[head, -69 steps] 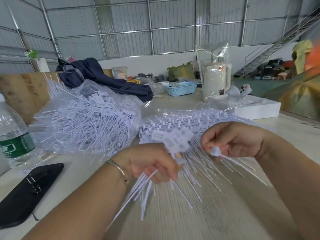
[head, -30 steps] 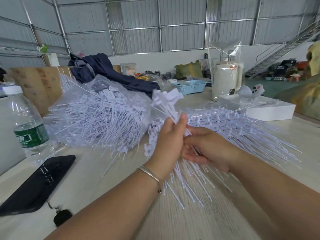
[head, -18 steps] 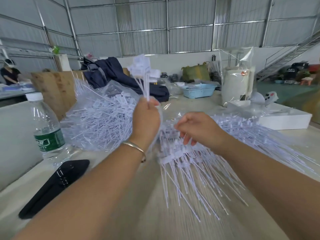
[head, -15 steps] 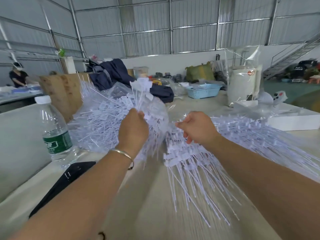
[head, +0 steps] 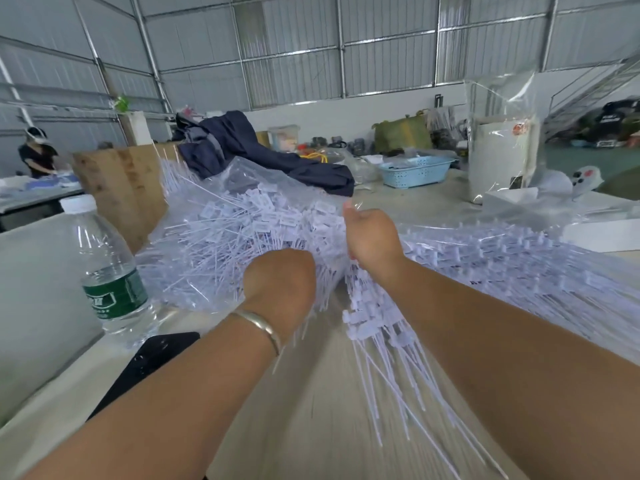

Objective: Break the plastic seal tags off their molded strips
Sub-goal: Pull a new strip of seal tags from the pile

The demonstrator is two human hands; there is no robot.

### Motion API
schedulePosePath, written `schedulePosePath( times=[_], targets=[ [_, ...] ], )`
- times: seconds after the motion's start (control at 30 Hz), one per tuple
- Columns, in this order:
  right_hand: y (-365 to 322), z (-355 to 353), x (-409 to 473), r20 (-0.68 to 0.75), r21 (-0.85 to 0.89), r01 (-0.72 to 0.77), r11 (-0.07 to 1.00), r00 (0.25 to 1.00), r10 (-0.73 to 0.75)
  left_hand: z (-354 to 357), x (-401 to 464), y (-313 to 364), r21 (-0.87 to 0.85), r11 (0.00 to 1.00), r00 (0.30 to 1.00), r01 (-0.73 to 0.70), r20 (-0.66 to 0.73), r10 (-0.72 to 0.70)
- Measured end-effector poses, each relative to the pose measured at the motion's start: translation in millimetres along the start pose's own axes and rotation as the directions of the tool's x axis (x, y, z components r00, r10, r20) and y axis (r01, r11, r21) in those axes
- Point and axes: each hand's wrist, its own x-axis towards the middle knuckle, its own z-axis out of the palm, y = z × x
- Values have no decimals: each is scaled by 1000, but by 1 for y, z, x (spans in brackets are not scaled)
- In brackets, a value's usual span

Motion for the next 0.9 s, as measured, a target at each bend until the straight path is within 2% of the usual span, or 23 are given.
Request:
schedulePosePath(
  times=[0.13,0.27,0.37,0.43,0.5,0.6,0.73,0.8,0.9],
  targets=[
    [-7,4,-4,40,-191,148,970,989,-143,-8,26,12,-85,996,1000,24,-12,-25],
    [-3,4,-10,127,-259,245,934,967,-219,-17,58,1,-252,958,979,134,-113,-167],
    [0,-6,-5,187,-258,227,939,965,-183,-18,80,-13,-303,935,959,185,-151,-239],
    [4,-15,0,210,-187,160,969,970,-120,-13,89,-19,-317,922,948,223,-149,-280],
    [6,-21,3,227,-98,119,988,969,-94,-2,89,-16,-269,933,950,239,-132,-282],
    [9,-16,-1,269,-44,142,989,955,-126,19,85,2,-20,982,981,186,-54,-186],
    [3,-12,-2,221,10,190,982,957,-188,23,95,12,191,973,992,128,-30,-125],
    [0,-19,-3,313,-35,246,969,923,-223,18,96,8,230,964,991,135,-20,-134],
    [3,-39,-11,538,-177,367,913,813,-222,9,100,-8,147,963,975,224,-35,-222]
  ],
)
